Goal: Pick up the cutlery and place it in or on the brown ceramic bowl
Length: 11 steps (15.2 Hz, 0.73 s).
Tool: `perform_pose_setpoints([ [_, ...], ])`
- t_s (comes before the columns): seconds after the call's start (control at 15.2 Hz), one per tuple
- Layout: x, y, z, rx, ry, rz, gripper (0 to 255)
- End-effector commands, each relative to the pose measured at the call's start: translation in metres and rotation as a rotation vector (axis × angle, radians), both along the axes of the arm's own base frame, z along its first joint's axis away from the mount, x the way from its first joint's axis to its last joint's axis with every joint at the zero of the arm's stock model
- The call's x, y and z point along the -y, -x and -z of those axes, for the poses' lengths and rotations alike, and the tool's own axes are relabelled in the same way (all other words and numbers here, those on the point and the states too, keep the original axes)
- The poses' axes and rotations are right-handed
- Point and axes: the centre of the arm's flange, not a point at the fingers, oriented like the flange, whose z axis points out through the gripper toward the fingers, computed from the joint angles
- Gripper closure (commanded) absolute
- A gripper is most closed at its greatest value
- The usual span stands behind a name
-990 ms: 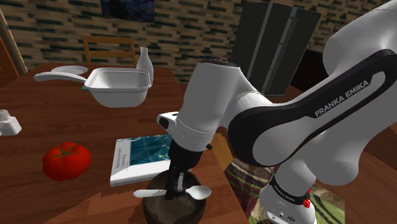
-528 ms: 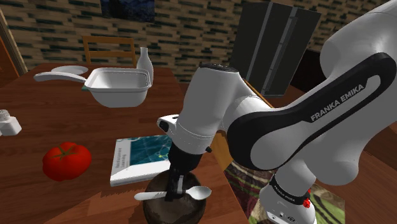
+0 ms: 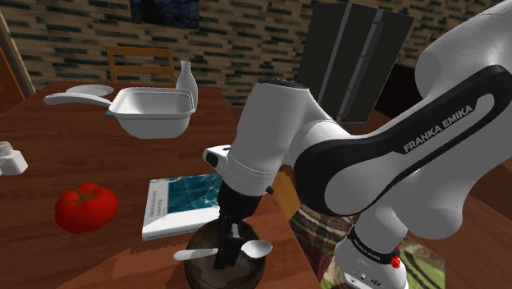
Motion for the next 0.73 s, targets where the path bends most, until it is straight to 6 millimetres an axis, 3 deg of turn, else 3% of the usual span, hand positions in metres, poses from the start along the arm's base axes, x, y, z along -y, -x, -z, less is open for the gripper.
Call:
perform_pose_setpoints([
  [0.0, 0.005, 0.003, -0.020, 0.000, 0.000, 0.000, 0],
  [0.13, 0.011, 0.004, -0.043, 0.000, 0.000, 0.000, 0],
  [0.66, 0.011, 0.004, -0.043, 0.000, 0.000, 0.000, 0],
])
